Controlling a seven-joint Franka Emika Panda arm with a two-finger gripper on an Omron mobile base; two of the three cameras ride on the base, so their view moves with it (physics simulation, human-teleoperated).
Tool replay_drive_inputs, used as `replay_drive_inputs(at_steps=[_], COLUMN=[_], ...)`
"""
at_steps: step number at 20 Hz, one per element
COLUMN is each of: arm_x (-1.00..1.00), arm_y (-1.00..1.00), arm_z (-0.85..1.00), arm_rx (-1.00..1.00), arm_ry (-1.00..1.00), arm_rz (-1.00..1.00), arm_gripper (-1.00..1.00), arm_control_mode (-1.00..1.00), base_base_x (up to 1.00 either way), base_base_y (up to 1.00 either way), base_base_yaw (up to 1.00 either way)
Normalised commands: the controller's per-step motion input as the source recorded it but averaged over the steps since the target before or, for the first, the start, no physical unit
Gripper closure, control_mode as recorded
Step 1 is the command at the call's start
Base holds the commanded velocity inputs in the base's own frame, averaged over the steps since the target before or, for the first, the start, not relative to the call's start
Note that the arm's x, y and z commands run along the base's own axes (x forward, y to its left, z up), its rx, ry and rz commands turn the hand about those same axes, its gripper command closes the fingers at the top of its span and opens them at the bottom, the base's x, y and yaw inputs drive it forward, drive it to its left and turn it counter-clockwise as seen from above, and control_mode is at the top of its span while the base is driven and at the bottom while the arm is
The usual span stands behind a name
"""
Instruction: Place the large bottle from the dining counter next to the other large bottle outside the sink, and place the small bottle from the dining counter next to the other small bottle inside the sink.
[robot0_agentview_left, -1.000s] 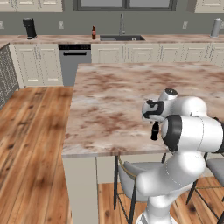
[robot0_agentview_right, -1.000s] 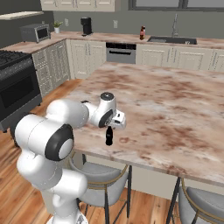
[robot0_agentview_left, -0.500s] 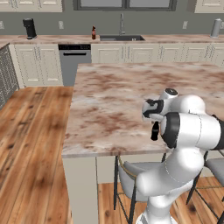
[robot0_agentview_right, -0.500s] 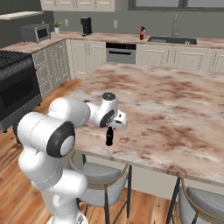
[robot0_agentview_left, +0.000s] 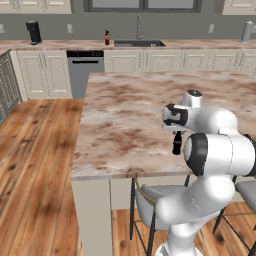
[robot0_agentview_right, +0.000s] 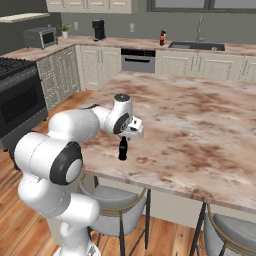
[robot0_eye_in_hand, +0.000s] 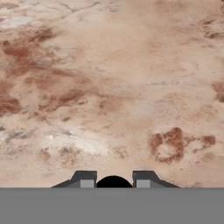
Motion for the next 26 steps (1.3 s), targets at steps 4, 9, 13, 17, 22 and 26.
replay_drive_inputs(at_steps=[4, 9, 13, 17, 22, 26], arm_x=[0.0, -0.05, -0.18, -0.22, -0.37, -0.39], arm_y=[0.05, 0.0, 0.0, 0.0, 0.0, 0.0], arm_z=[0.8, 0.67, 0.54, 0.52, 0.5, 0.45], arm_rx=[-0.06, -0.04, -0.01, 0.0, 0.0, 0.0], arm_ry=[0.11, 0.1, 0.08, 0.08, 0.05, 0.04], arm_rz=[0.0, 0.0, 0.01, 0.02, 0.02, 0.02], arm_gripper=[1.0, 1.0, 1.0, 1.0, 1.0, 1.0], arm_control_mode=[-1.0, -1.0, -1.0, -1.0, -1.0, -1.0], base_base_x=[0.0, 0.0, 0.0, 0.0, 0.0, 0.0], base_base_y=[0.0, 0.0, 0.0, 0.0, 0.0, 0.0], base_base_yaw=[0.0, 0.0, 0.0, 0.0, 0.0, 0.0])
